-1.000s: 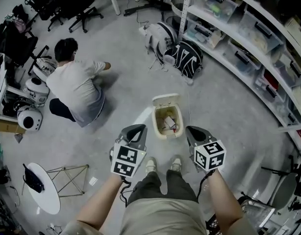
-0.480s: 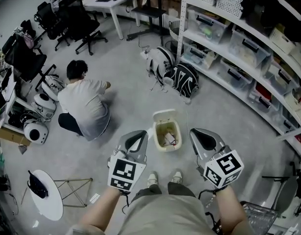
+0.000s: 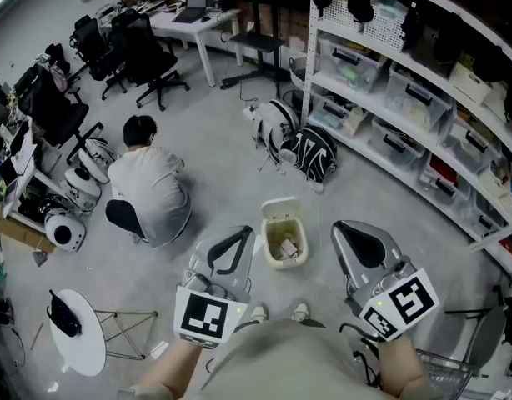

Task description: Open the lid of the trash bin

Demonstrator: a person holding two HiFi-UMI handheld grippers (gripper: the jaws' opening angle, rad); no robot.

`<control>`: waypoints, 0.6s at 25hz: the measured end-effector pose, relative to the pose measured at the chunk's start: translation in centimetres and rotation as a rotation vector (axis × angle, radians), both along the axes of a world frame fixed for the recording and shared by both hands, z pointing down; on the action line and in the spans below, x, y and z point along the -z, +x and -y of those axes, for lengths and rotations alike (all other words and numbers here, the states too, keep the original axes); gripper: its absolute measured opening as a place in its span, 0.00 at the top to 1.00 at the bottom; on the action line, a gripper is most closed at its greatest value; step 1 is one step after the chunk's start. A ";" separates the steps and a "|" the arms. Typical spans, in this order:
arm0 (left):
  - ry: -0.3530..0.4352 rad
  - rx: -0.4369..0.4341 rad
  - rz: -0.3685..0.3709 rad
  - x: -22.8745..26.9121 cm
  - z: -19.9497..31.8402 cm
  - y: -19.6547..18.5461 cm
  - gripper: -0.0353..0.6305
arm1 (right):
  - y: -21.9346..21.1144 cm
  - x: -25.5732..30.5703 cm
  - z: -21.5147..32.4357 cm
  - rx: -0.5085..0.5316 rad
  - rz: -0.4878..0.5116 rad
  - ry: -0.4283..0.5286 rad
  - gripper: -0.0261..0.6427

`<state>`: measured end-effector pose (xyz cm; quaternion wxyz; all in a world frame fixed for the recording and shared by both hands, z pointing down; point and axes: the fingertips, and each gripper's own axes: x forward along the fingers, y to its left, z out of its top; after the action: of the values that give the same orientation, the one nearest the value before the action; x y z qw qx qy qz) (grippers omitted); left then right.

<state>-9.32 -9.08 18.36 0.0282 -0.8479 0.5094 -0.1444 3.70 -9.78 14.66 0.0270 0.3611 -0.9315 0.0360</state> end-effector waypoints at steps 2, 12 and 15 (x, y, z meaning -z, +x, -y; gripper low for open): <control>0.012 0.003 -0.034 1.1 -0.6 0.5 0.94 | 0.1 1.2 -0.8 0.006 0.007 0.033 0.96; 0.043 -0.004 -0.061 3.1 -3.0 0.9 0.94 | -0.3 3.9 -3.8 0.025 0.010 0.105 0.96; 0.035 0.001 -0.059 2.8 -2.8 1.0 0.94 | 0.0 3.7 -3.6 0.026 0.005 0.106 0.96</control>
<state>-8.36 -6.32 15.60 0.0278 -0.8509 0.5129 -0.1104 3.72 -6.23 10.94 0.0062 0.3500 -0.9367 -0.0128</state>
